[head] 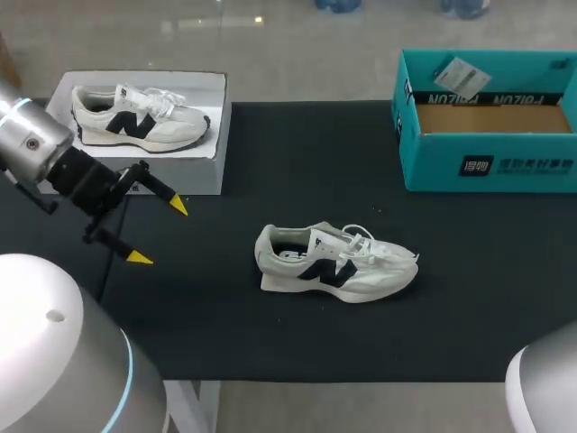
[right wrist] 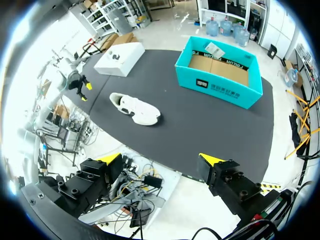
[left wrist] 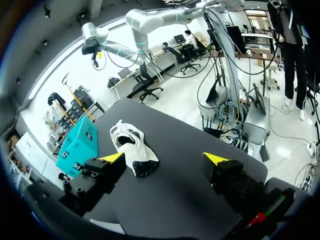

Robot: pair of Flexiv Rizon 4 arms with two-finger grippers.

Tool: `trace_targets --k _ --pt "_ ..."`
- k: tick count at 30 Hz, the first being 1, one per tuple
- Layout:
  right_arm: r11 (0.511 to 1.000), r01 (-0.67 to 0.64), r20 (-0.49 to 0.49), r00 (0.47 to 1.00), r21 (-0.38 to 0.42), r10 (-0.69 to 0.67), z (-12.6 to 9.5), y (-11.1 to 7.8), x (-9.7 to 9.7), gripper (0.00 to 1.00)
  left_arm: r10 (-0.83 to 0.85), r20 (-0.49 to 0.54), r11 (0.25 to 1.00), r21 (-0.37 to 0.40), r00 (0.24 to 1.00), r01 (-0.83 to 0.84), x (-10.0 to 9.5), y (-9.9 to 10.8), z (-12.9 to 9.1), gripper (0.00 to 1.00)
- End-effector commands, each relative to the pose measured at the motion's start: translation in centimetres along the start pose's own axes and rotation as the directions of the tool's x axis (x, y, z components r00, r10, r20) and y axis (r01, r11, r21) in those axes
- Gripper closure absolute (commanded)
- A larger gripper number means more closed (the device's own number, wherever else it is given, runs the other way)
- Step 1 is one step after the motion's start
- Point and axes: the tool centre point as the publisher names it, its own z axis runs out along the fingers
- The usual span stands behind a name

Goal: Take the shoe out of the shoebox, open the shoe tongue, remove and reinsert the insole, then place the shoe into the shoebox

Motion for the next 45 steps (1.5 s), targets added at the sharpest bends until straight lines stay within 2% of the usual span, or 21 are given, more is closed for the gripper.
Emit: trace_targets --k 1,11,13,14,15,17,21,22,24,26,28,30,32,38,40,45 --pt "1.000 -0.001 0.000 1.000 0.009 0.001 -0.1 0.4 0.0 0.00 0.001 0.033 1.000 0.018 0.999 -0.002 0.1 0.8 0.2 0.00" --pt "1.000 -0.001 0.000 1.000 0.009 0.001 -0.1 0.4 0.0 0.00 0.001 0.033 1.000 0.018 0.999 -0.002 0.1 0.8 0.2 0.00" --pt "1.000 -0.001 0.000 1.000 0.009 0.001 -0.1 0.4 0.0 0.00 -0.121 0.190 0.992 -0.022 0.974 0.128 0.1 1.8 0.1 0.00" --pt "1.000 -0.001 0.000 1.000 0.009 0.001 -0.1 0.4 0.0 0.00 -0.153 0.236 0.986 -0.036 0.960 0.166 0.3 2.0 0.1 0.00" --pt "1.000 -0.001 0.000 1.000 0.009 0.001 -0.1 0.4 0.0 0.00 -0.209 0.316 0.970 -0.055 0.925 0.238 0.6 2.3 0.4 0.00" --pt "1.000 -0.001 0.000 1.000 0.009 0.001 -0.1 0.4 0.0 0.00 -0.302 0.387 0.943 -0.012 0.871 0.333 1.3 2.6 0.6 0.00" --pt "1.000 -0.001 0.000 1.000 0.009 0.001 -0.1 0.4 0.0 0.00 -0.344 0.477 0.905 -0.060 0.809 0.421 2.1 2.8 1.6 0.00" --pt "1.000 -0.001 0.000 1.000 0.009 0.001 -0.1 0.4 0.0 0.00 -0.356 0.449 0.902 -0.063 0.820 0.427 2.2 3.0 1.9 0.00" --pt "1.000 -0.001 0.000 1.000 0.009 0.001 -0.1 0.4 0.0 0.00 -0.379 0.483 0.882 -0.069 0.790 0.466 2.3 3.1 2.3 0.00" --pt "1.000 -0.001 0.000 1.000 0.009 0.001 -0.1 0.4 0.0 0.00 -0.410 0.453 0.865 -0.080 0.791 0.495 2.0 3.3 3.3 0.00" --pt "1.000 -0.001 0.000 1.000 0.009 0.001 -0.1 0.4 0.0 0.00 -0.413 0.489 0.848 -0.102 0.768 0.520 1.7 3.4 4.0 0.00" --pt "1.000 -0.001 0.000 1.000 0.009 0.001 -0.1 0.4 0.0 0.00 -0.433 0.474 0.843 -0.089 0.767 0.531 1.5 3.6 4.7 0.00" --pt "1.000 -0.001 0.000 1.000 0.009 0.001 -0.1 0.4 0.0 0.00 -0.426 0.491 0.835 -0.110 0.760 0.539 1.2 3.8 5.3 0.00" --pt "1.000 -0.001 0.000 1.000 0.009 0.001 -0.1 0.4 0.0 0.00 -0.455 0.441 0.844 -0.063 0.774 0.532 0.3 5.7 6.9 0.00" --pt "1.000 -0.001 0.000 1.000 0.009 0.001 -0.1 0.4 0.0 0.00 -0.468 0.384 0.854 -0.036 0.796 0.519 0.1 6.4 7.3 0.00" --pt "1.000 -0.001 0.000 1.000 0.009 0.001 -0.1 0.4 0.0 0.00 -0.509 0.337 0.835 -0.031 0.792 0.550 -0.2 8.4 7.9 0.00"
